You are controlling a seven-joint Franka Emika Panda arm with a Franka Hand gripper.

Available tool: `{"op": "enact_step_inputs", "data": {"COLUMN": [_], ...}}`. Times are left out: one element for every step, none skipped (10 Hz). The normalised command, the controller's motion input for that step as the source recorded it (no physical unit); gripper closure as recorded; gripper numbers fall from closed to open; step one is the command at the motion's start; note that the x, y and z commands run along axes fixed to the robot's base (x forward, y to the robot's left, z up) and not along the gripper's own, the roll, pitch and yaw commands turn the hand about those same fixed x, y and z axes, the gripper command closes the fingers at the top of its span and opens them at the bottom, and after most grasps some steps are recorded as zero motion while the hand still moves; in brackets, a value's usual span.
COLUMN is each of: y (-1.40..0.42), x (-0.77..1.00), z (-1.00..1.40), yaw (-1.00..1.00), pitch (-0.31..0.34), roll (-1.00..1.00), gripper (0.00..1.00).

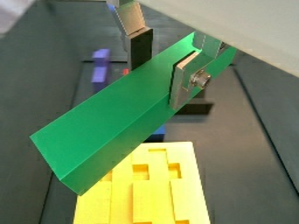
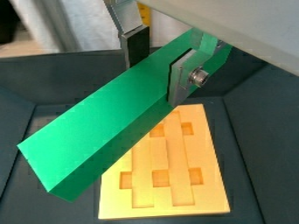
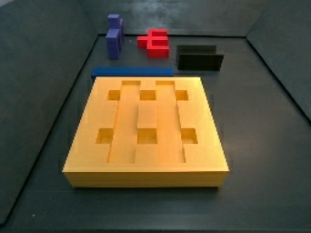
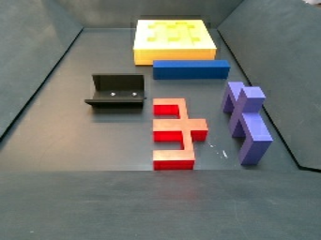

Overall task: Pick up the green object. Move up. Move to above the board. Insert the green object.
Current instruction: Move to above the board.

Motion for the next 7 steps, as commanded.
{"op": "enact_step_inputs", "data": {"y": [-0.03, -0.02, -0.03, -0.02, -0.02, -0.02, -0.03], "x": [0.03, 0.04, 0.05, 0.06, 0.06, 0.07, 0.08], "z": [0.02, 0.03, 0.03, 0.03, 0.03, 0.03, 0.03], "yaw": [1.00, 1.00, 1.00, 1.00, 1.00, 1.00, 1.00], "pitch": [0.132, 0.141, 0.156, 0.170, 0.197, 0.223, 0.269], "roll": [0.00, 0.00, 0.00, 0.00, 0.00, 0.01, 0.02], "gripper": [1.00, 1.00, 1.00, 1.00, 1.00, 1.00, 1.00]}}
